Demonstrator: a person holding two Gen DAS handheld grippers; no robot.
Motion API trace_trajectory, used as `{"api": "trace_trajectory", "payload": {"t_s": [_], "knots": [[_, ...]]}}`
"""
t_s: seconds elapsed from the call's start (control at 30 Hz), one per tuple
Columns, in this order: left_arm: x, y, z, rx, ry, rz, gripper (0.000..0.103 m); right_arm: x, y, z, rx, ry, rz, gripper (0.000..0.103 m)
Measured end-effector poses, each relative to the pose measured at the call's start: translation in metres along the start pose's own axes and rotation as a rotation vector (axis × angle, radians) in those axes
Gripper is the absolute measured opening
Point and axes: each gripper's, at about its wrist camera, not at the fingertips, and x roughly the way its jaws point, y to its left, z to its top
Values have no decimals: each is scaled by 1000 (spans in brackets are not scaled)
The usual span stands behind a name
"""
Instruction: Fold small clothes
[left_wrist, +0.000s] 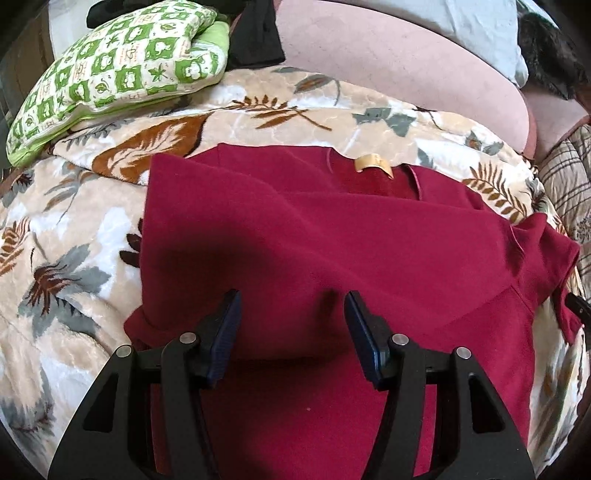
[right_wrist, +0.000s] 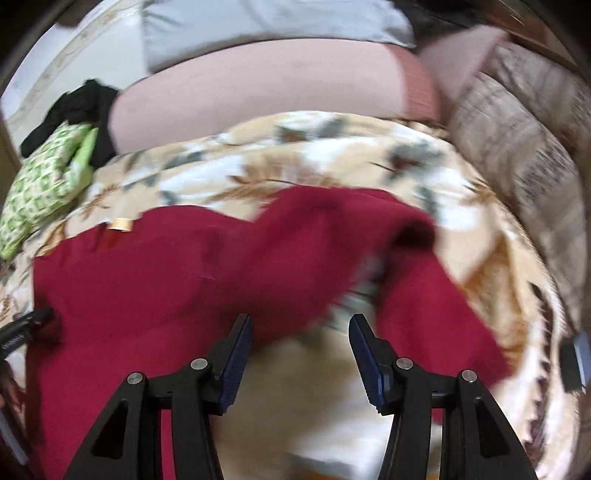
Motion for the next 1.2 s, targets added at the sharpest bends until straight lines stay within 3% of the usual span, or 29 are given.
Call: {"api": "trace_trajectory", "payload": {"t_s": [0.3, 0.37, 0.53, 0.57, 0.6, 0.7, 0.77, 0.83, 0.93, 1.03, 1.13, 1.17, 1.2], "knots": [[3, -19, -8, 51, 25, -14, 57, -14, -101, -25, 165, 0, -220, 55], [4, -19, -8, 46, 28, -14, 57, -11, -116, -28, 206, 7, -199, 59], [2, -15, -8, 31, 30, -16, 57, 15, -129, -36, 298, 52, -66, 58], [1, -14, -7, 31, 30, -13, 57, 14, -127, -38, 292, 28, -72, 49], [0, -12, -7, 31, 29, -10, 57, 9, -124, -37, 264, -2, -89, 31], [-1, -4, -6, 22, 26, -4, 57, -8, -125, -32, 242, -44, -95, 15], [-4, 3, -4, 6, 19, -5, 57, -23, -130, -22, 252, -78, -85, 13], [-6, 10, -3, -12, 13, -4, 57, -52, -133, -7, 248, -160, -116, 2], [-9, 19, -2, -36, 9, -8, 57, -90, -131, 20, 232, -252, -113, 2], [-12, 25, -2, -56, 7, -7, 57, -111, -115, 45, 170, -282, -89, 2], [-14, 27, -4, -64, 8, -19, 57, -101, -99, 57, 123, -201, -56, 3], [-14, 26, -4, -57, 10, -19, 57, -91, -97, 54, 120, -164, -45, 7], [-15, 25, -5, -48, 10, -17, 57, -81, -96, 50, 117, -136, -45, 32]]}}
